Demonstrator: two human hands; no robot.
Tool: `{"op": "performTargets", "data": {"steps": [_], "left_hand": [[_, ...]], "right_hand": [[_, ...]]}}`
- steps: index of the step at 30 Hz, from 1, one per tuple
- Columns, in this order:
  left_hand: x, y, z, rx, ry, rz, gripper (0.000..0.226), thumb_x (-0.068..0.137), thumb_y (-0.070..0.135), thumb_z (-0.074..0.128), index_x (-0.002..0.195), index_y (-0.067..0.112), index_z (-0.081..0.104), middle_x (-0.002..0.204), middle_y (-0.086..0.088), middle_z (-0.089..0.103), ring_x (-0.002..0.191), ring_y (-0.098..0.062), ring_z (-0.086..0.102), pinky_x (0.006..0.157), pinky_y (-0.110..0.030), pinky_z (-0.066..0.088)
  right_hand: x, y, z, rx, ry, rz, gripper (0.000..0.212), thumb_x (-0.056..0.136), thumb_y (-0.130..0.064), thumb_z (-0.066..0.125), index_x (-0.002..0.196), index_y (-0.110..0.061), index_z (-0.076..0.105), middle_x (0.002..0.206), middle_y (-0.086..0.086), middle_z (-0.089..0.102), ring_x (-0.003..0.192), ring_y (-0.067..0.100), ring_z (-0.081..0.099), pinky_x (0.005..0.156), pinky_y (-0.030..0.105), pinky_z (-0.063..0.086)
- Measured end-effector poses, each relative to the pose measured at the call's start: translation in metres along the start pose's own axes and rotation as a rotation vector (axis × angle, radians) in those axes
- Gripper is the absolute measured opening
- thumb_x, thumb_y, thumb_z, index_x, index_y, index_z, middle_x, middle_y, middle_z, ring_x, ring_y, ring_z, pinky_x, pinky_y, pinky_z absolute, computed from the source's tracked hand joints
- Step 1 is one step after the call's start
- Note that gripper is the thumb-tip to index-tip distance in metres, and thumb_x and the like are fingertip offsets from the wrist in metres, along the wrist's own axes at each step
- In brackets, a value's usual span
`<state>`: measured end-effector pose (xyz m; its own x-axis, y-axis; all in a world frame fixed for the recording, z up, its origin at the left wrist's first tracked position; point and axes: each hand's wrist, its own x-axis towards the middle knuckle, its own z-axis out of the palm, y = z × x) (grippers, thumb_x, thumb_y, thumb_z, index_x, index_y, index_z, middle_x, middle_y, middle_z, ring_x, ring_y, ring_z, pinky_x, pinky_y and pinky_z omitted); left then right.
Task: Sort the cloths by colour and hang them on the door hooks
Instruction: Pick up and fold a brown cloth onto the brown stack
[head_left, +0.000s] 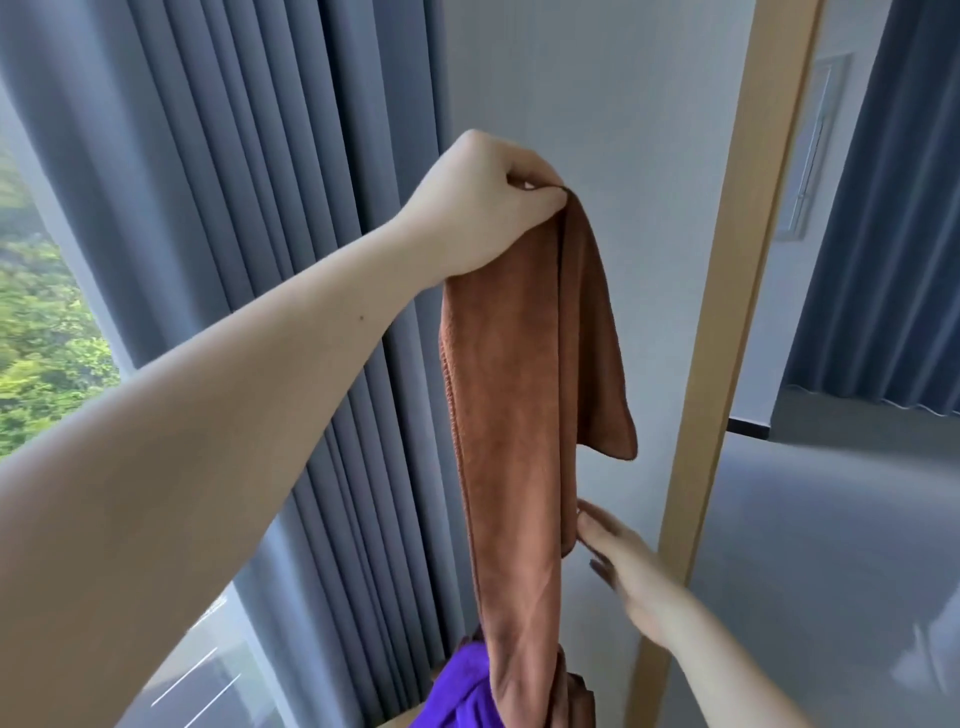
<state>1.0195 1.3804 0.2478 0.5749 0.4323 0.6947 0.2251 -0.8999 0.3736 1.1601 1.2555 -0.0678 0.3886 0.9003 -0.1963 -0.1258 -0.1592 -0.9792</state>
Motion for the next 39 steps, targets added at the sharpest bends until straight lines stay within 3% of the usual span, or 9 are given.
{"op": "performTargets", "data": {"steps": [4,8,11,16,21,25,29,35,39], "left_hand": [[0.014,0.004,0.003,-0.076,0.083,-0.055,0.014,0.092,0.023,0.065,0.094,0.023,0.08,0.083,0.021,0.07,0.077,0.01,0.064,0.068,-0.007,0.048],[0.021,-0.001,0.01,-0.185,0.16,-0.161,0.018,0.09,0.018,0.063,0.091,0.021,0.08,0.084,0.018,0.073,0.079,0.005,0.067,0.073,-0.014,0.055],[0.021,-0.003,0.015,-0.201,0.169,-0.202,0.018,0.091,0.017,0.061,0.092,0.018,0.079,0.085,0.015,0.073,0.078,0.002,0.066,0.071,-0.016,0.055],[0.025,-0.003,0.015,-0.183,0.168,-0.311,0.022,0.091,0.011,0.054,0.097,0.006,0.075,0.076,0.005,0.066,0.065,-0.008,0.061,0.057,-0.019,0.05],[0.006,-0.017,0.024,-0.407,0.027,-0.512,0.023,0.097,0.001,0.049,0.096,0.012,0.07,0.078,-0.006,0.069,0.072,-0.015,0.07,0.062,-0.029,0.064],[-0.026,-0.054,0.055,-0.506,-0.081,-0.644,0.017,0.097,0.008,0.06,0.108,0.016,0.069,0.104,-0.014,0.074,0.091,-0.019,0.072,0.083,-0.035,0.063],[-0.063,-0.085,0.083,-0.648,-0.277,-0.806,0.036,0.103,0.031,0.059,0.134,0.016,0.052,0.117,-0.005,0.064,0.105,-0.02,0.068,0.089,-0.038,0.061],[-0.095,-0.121,0.082,-0.149,-0.737,-0.858,0.026,0.104,0.014,0.053,0.125,0.007,0.065,0.121,-0.008,0.074,0.106,-0.019,0.073,0.091,-0.036,0.06],[-0.112,-0.126,0.083,-0.289,-0.909,-0.72,0.025,0.102,0.027,0.058,0.118,0.015,0.072,0.112,0.0,0.077,0.102,-0.012,0.074,0.096,-0.038,0.059]], "right_hand": [[-0.004,0.008,0.018,-0.024,-0.171,0.062,0.074,0.061,-0.06,0.078,0.125,-0.024,0.069,0.121,-0.013,0.074,0.123,0.006,0.061,0.104,0.026,0.039],[0.0,-0.003,0.035,-0.119,-0.052,-0.137,0.076,0.073,-0.02,0.09,0.137,-0.025,0.049,0.13,-0.009,0.064,0.099,-0.017,0.063,0.076,0.005,0.048],[0.009,-0.014,0.04,-0.114,0.127,-0.226,0.079,0.071,-0.012,0.092,0.134,-0.031,0.047,0.123,-0.014,0.066,0.097,-0.012,0.066,0.075,0.009,0.053],[0.011,-0.04,0.041,-0.065,0.12,-0.188,0.031,0.078,-0.023,0.089,0.104,-0.025,0.073,0.095,-0.011,0.079,0.085,0.002,0.074,0.077,0.023,0.058],[0.013,-0.065,0.038,0.093,0.072,-0.236,0.061,0.07,-0.035,0.09,0.126,-0.023,0.068,0.114,-0.002,0.077,0.11,0.018,0.071,0.103,0.045,0.053],[0.01,-0.083,0.037,0.207,0.033,-0.239,0.017,0.088,-0.016,0.076,0.104,-0.009,0.077,0.104,0.013,0.078,0.105,0.025,0.073,0.106,0.047,0.051],[0.018,-0.095,0.037,0.336,0.089,-0.163,0.03,0.084,-0.027,0.078,0.109,-0.01,0.077,0.11,0.011,0.077,0.109,0.025,0.072,0.107,0.047,0.05],[0.025,-0.103,0.029,0.65,0.01,0.039,0.055,0.104,-0.034,0.039,0.127,0.011,0.064,0.112,0.026,0.068,0.105,0.037,0.065,0.105,0.047,0.048],[0.028,-0.103,0.028,0.614,0.09,0.065,0.046,0.105,-0.022,0.038,0.121,0.01,0.067,0.119,0.029,0.07,0.103,0.037,0.067,0.093,0.043,0.052]]}}
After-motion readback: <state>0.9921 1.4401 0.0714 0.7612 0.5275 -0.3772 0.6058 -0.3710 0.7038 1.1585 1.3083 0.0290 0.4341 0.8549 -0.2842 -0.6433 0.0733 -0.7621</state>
